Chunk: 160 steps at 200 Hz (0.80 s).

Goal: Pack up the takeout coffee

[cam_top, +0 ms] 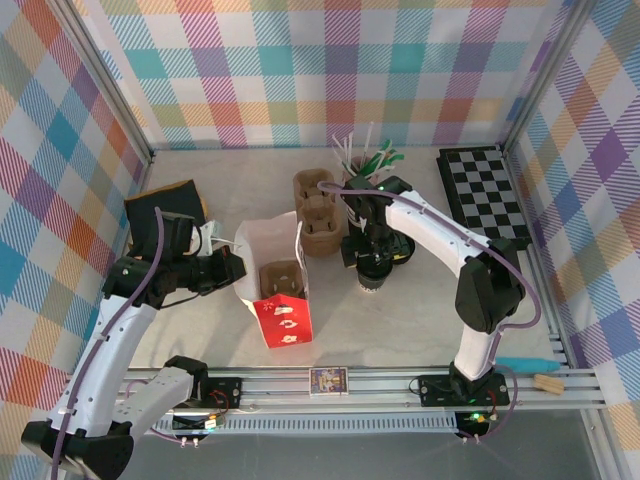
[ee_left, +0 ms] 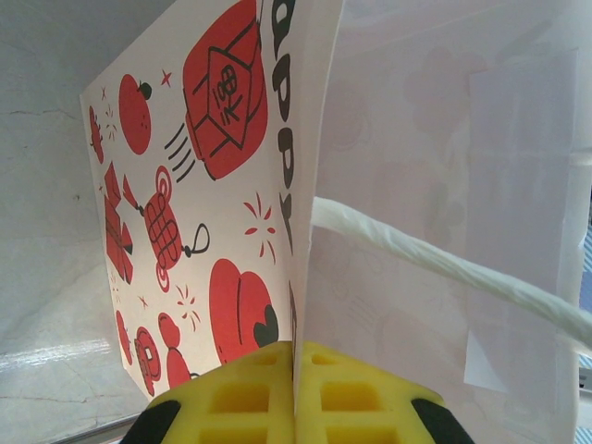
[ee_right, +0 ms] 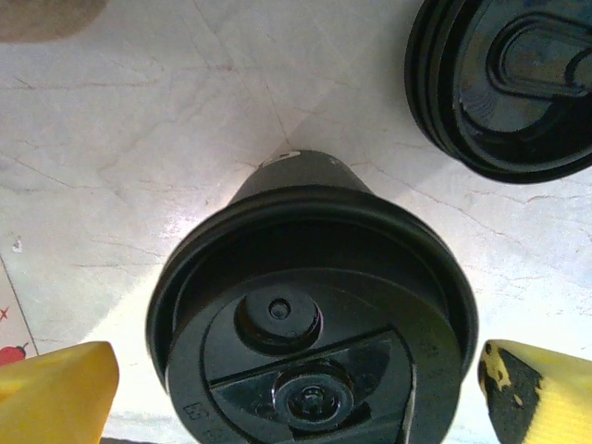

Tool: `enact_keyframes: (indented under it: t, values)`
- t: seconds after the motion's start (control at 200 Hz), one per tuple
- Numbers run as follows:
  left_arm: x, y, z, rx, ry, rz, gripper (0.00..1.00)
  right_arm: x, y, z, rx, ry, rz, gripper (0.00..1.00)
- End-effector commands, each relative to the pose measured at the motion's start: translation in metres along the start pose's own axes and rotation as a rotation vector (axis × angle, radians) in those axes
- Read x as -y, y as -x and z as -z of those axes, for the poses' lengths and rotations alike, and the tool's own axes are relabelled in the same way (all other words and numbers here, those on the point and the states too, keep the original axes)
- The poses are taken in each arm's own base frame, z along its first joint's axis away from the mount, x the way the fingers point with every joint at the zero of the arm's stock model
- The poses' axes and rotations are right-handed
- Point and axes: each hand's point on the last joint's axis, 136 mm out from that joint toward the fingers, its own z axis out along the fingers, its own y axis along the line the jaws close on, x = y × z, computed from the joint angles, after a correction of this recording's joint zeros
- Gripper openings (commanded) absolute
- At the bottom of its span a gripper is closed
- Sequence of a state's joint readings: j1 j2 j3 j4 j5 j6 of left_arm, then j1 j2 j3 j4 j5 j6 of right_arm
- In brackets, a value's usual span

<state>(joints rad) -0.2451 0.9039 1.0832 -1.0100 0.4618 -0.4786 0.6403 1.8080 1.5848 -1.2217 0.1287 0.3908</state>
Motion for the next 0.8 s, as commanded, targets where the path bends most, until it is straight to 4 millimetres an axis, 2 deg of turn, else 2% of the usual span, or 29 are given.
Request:
enact_keyframes:
  t: [0.0, 0.29, 0.795]
  values:
    - [-0.004, 0.002, -0.002, 0.003, 0.008, -0.005, 0.0, 0.001, -0.004, -0.008, -0.027, 0.007, -0.01, 0.99]
    - [-0.006, 0.002, -0.002, 0.004, 0.016, 0.0, 0.0, -0.004, -0.007, -0.022, -0.046, 0.031, -0.008, 1.0]
    - [-0.008, 0.002, -0.003, 0.01, 0.024, 0.0, 0.0, -0.005, -0.002, -0.039, -0.065, 0.012, 0.01, 0.99]
